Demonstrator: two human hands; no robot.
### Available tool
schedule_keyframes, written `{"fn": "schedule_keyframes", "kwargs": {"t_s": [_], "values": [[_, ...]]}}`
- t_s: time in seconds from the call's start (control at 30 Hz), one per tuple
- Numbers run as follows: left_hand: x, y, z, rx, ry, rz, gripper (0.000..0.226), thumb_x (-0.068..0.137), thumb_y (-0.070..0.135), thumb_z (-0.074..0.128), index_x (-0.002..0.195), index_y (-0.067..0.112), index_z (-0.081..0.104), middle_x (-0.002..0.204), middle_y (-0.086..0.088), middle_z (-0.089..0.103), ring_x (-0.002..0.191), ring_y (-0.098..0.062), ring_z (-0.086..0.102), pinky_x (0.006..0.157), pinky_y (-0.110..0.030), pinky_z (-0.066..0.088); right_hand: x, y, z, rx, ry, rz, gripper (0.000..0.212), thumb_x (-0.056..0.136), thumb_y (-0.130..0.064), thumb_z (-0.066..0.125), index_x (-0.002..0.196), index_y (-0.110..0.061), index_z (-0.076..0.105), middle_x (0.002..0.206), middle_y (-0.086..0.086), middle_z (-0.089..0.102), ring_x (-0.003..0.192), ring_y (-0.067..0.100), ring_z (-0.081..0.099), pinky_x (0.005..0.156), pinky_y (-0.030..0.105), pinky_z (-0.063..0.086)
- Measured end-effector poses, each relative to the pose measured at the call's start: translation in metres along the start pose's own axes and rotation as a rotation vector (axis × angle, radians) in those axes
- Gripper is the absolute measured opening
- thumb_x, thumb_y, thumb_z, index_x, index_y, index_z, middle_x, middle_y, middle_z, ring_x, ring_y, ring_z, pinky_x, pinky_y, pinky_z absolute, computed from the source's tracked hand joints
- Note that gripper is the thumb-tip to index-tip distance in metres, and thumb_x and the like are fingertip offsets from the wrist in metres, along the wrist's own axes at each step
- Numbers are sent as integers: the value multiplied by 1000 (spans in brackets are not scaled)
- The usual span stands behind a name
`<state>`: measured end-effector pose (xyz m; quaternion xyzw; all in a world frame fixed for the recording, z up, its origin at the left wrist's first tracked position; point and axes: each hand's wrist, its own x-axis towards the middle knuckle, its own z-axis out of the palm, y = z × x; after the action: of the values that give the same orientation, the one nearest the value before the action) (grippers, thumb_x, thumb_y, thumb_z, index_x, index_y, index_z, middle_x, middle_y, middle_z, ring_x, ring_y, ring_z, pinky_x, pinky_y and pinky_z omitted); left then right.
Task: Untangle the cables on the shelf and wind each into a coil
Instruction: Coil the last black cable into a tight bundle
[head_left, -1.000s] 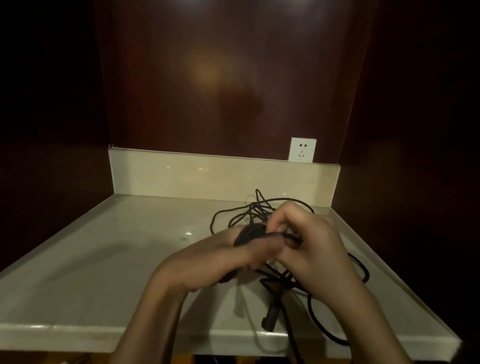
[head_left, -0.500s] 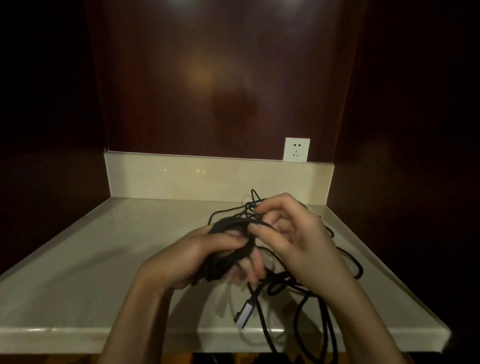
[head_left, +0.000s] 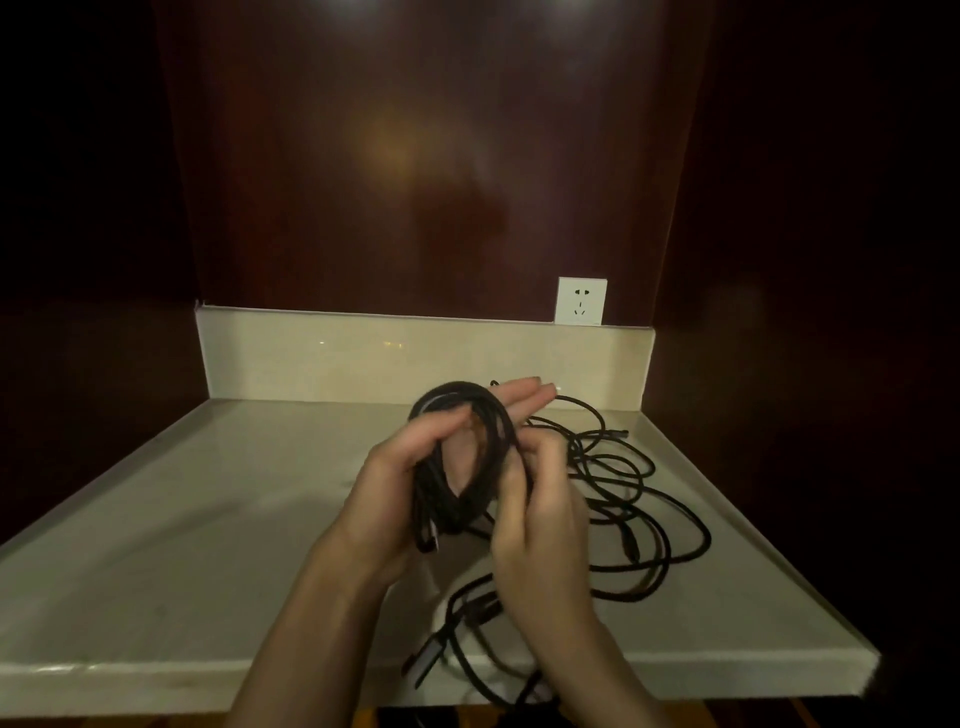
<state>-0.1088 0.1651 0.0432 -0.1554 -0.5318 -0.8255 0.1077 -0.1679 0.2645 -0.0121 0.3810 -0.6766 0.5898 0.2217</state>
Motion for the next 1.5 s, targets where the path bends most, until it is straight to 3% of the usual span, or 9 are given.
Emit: {"fn": "schedule_keyframes", "kwargs": {"t_s": [0.2, 0.37, 0.7, 0.83, 1.0, 1.17, 1.27, 1.33, 1.5], "values": [[5, 2, 1, -382, 257, 219, 36, 100, 23, 29, 100, 2, 58, 84, -17, 67, 109, -38, 68, 106, -45, 43, -20, -1, 14, 32, -193, 125, 21, 106, -33, 35, 93, -43, 49, 71, -14, 54, 63, 9, 52, 56, 27, 38], [5, 1, -2, -408, 463, 231, 30, 100, 32, 36, 100, 9, 56, 71, -1, 44, 56, -11, 40, 59, -24, 40, -26, -3, 16, -194, -337, 9, 37, 101, -46, 24, 109, -24, 52, 81, -4, 62, 73, 18, 58, 63, 40, 44], [7, -12, -23, 748, 865, 704, 56, 95, 4, 51, 142, 34, 45, 80, -3, 53, 64, -15, 50, 61, -34, 48, 2, -17, -8, -84, -718, 336, 27, 100, -34, 49, 89, -13, 63, 79, 6, 67, 73, 17, 62, 72, 38, 49], [4, -11, -35, 1227, 852, 680, 54, 94, 28, 54, 147, 32, 46, 115, -5, 64, 96, -19, 60, 89, -23, 48, 2, -15, -11, -453, -530, -175, 26, 100, -37, 42, 97, -22, 63, 85, -4, 64, 75, 15, 59, 68, 36, 49], [-1, 0, -31, 1425, 603, 128, 59, 78, 85, 32, 97, 37, 60, 85, 8, 68, 84, -12, 63, 81, -41, 53, 20, -19, -24, -502, -483, -521, 27, 92, -33, 48, 92, -20, 71, 78, -5, 67, 64, 16, 61, 56, 31, 50], [-11, 18, 2, 1150, 194, -337, 85, 84, 83, 4, 63, 34, 70, 52, 16, 60, 50, 5, 53, 57, -15, 41, 28, -17, -31, -364, -512, -609, 21, 85, -40, 60, 81, -19, 64, 76, -8, 66, 62, 12, 62, 54, 31, 52], [-12, 14, 9, 836, 109, -440, 101, 90, 68, -5, 75, 12, 78, 80, -8, 73, 49, 3, 40, 49, -12, 31, 39, -14, -43, -291, -506, -543, 29, 80, -50, 64, 78, -22, 54, 69, -15, 57, 59, 4, 55, 52, 21, 44], [-12, 11, 2, 845, -38, -470, 91, 67, 97, 33, 90, 19, 73, 78, -5, 63, 60, -8, 44, 56, -22, 32, 45, -9, -50, -235, -528, -500, 32, 79, -52, 65, 78, -21, 55, 68, -13, 59, 60, 7, 58, 52, 28, 48], [-8, 5, -19, 979, -257, -416, 27, 94, 17, 69, 116, 2, 65, 106, -15, 68, 102, -18, 64, 100, -35, 49, 60, 4, -54, -260, -590, -414, 44, 71, -63, 67, 73, -22, 50, 56, -7, 53, 53, 12, 49, 52, 22, 37]]}}
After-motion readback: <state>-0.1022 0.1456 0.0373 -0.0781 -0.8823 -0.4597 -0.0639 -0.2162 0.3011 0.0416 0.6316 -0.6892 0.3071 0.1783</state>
